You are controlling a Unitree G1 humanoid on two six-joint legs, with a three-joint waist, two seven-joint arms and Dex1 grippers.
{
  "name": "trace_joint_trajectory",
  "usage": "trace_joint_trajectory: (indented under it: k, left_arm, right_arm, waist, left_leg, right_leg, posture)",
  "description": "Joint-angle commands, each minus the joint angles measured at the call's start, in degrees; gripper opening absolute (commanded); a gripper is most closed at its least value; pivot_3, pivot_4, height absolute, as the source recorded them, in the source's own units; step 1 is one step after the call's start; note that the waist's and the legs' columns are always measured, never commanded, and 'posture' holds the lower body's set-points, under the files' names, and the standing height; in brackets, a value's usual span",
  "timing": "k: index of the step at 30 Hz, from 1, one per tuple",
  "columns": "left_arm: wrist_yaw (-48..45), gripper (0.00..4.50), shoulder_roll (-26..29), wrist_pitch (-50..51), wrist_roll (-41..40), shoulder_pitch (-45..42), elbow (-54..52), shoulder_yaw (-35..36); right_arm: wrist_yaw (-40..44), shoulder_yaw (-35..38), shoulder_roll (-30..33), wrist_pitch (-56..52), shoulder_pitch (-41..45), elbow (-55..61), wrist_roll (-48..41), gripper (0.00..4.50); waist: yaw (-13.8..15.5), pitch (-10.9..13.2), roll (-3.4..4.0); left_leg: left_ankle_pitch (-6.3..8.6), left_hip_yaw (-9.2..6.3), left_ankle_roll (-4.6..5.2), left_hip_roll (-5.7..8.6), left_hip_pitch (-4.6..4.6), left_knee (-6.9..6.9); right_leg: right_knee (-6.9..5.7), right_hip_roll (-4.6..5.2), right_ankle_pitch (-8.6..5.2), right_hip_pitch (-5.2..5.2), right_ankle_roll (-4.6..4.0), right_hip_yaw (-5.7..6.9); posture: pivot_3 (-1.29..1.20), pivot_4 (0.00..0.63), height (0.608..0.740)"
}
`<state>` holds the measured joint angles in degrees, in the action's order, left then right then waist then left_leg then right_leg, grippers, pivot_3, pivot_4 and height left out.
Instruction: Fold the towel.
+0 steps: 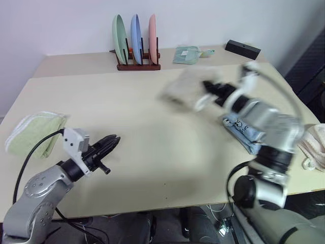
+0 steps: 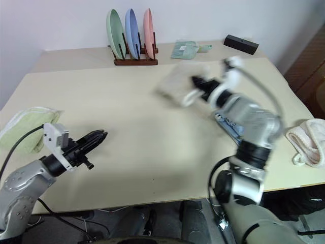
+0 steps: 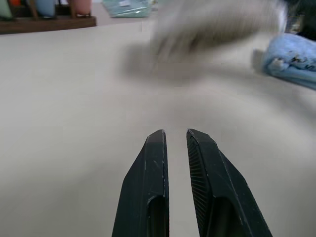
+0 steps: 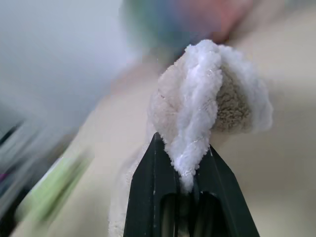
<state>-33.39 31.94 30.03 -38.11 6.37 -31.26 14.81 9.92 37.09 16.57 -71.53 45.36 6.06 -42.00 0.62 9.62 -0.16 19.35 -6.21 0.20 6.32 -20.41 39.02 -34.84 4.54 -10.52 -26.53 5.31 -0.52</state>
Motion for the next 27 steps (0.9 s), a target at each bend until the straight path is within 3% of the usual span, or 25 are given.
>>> trace_joint_trajectory:
  k: [1,6,9,14,21,24,27]
  left_arm:
    - [-1.0,0.61,-0.7,-0.4,0.4,-4.1,2.1,-2.8]
    - [-3.5,0.61,-1.7,-1.3,1.8,-10.2,7.5,-7.5]
    - [-4.7,0.61,-2.3,-1.9,2.8,-12.3,9.5,-9.3]
    - [-6.0,0.61,-2.9,-2.9,4.0,-13.7,11.4,-10.4]
    - [-7.0,0.61,-3.3,-4.0,5.0,-12.6,11.9,-11.2]
    - [-7.2,0.61,-3.7,-4.4,5.4,-12.2,12.1,-11.4]
    - [-7.5,0.61,-3.9,-5.2,5.7,-11.2,12.3,-11.4]
  right_arm:
    - [-5.5,8.6,2.0,-6.7,-2.1,6.2,-4.2,0.02]
    - [-12.9,22.8,-1.9,-16.5,-7.3,14.1,-6.2,0.02]
    - [-15.7,27.5,-5.1,-18.3,-9.0,16.0,-4.6,0.02]
    - [-17.8,29.7,-7.7,-17.0,-12.0,16.8,-2.9,0.02]
    - [-18.3,27.4,-5.1,-12.8,-13.6,14.9,-0.3,0.02]
    - [-17.2,24.5,-3.4,-10.4,-15.3,15.0,0.2,0.97]
    - [-15.5,21.0,-0.8,-7.1,-17.0,16.9,0.5,2.50]
  waist:
    - [-0.4,0.0,0.01]
    - [-1.1,0.0,0.09]
    - [-1.2,0.0,0.11]
    - [-1.2,-0.1,0.17]
    - [-1.2,-0.1,0.17]
    - [-1.2,-0.1,0.17]
    - [-1.2,-0.1,0.17]
  left_leg:
    - [0.00,0.00,0.00,-0.05,0.00,-0.02]
    - [0.10,0.07,0.19,-0.11,0.01,-0.04]
    - [0.10,0.11,0.20,-0.10,0.03,-0.02]
    - [0.09,0.12,0.17,-0.08,0.03,-0.01]
    - [0.08,0.13,0.16,-0.06,0.03,0.00]
    - [0.07,0.13,0.14,-0.05,0.03,0.00]
    - [0.08,0.13,0.16,-0.06,0.04,0.00]
  right_leg:
    - [0.00,-0.03,0.00,0.00,0.00,0.00]
    - [-0.05,-0.03,0.00,-0.02,-0.01,-0.08]
    - [-0.08,-0.04,0.00,-0.02,-0.01,-0.14]
    - [-0.10,-0.03,0.00,-0.04,-0.01,-0.14]
    - [-0.10,-0.02,0.00,-0.03,0.00,-0.15]
    - [-0.09,-0.01,0.00,-0.03,0.00,-0.15]
    - [-0.09,-0.02,0.00,-0.02,0.00,-0.15]
  posture:
    - [0.00,0.150,0.733]
    - [0.00,0.150,0.733]
    - [0.00,0.150,0.733]
    - [0.00,0.150,0.733]
    - [0.00,0.150,0.733]
    - [0.00,0.150,0.733]
    - [0.00,0.150,0.733]
